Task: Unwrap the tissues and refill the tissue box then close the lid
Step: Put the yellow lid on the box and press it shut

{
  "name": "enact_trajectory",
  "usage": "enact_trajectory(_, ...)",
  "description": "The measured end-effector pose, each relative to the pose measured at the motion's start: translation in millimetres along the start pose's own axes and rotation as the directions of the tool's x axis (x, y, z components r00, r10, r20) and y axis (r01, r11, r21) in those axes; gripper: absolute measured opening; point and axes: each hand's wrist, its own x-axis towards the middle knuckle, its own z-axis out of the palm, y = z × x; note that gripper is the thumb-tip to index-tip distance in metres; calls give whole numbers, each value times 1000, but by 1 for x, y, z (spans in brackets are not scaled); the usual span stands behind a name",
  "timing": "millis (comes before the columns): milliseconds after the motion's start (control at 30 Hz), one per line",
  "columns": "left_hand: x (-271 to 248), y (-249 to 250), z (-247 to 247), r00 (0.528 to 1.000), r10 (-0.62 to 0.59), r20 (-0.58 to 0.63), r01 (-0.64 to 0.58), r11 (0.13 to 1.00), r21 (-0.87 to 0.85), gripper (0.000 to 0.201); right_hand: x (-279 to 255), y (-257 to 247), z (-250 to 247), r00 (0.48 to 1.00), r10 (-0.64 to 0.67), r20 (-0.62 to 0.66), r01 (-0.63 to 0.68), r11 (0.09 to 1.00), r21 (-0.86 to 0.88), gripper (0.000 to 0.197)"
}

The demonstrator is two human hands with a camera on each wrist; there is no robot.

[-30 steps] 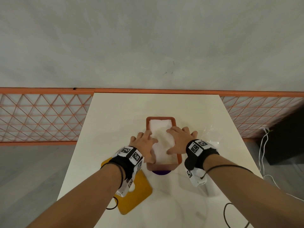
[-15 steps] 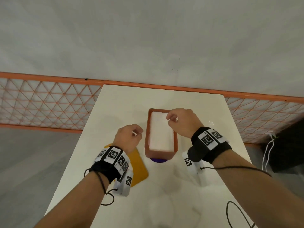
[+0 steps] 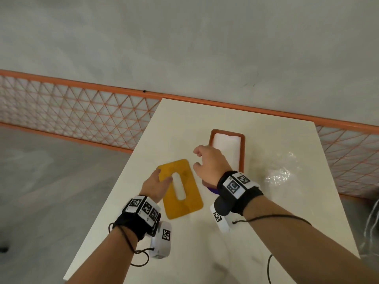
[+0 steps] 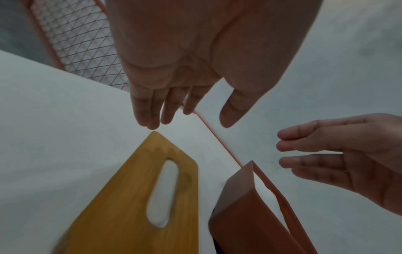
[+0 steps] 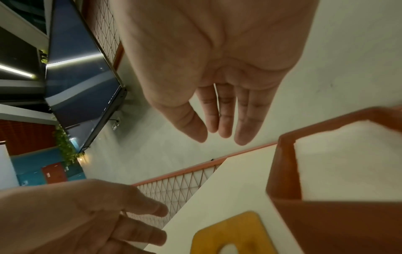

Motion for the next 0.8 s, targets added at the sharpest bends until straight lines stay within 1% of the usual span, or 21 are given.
enact_trajectory(100,8,-10,-4,997,-66,33,66,998,13,65,8,-11,25,998,30,56,-30,1000,-7,51)
enact_trajectory(200,17,-18,-9,994,-94,52,91,995,49,63,14,-17,50,987,108,123,-106,994,-21,56)
enact_trajectory(367,22,-31,-11,985,-107,136,96,992,84,65,24,-10,84,936,268,228,-258,963,-71,64)
enact_trajectory(433,25,-37,-10,979,-104,175,89,991,95,69,26,-5,92,916,333,223,-321,943,-89,61)
enact_trajectory(533,30,-40,-12,975,-107,194,87,990,109,71,26,2,104,897,386,215,-369,922,-113,53)
enact_trajectory(600,34,-38,-14,971,-112,213,93,991,99,69,25,6,112,889,405,213,-387,914,-121,55)
enact_trajectory(700,36,-35,-15,964,-113,239,106,993,43,62,25,7,122,878,430,213,-414,903,-118,65)
enact_trajectory(800,36,-31,-16,963,-107,248,93,993,67,54,27,7,127,873,445,201,-421,894,-150,68)
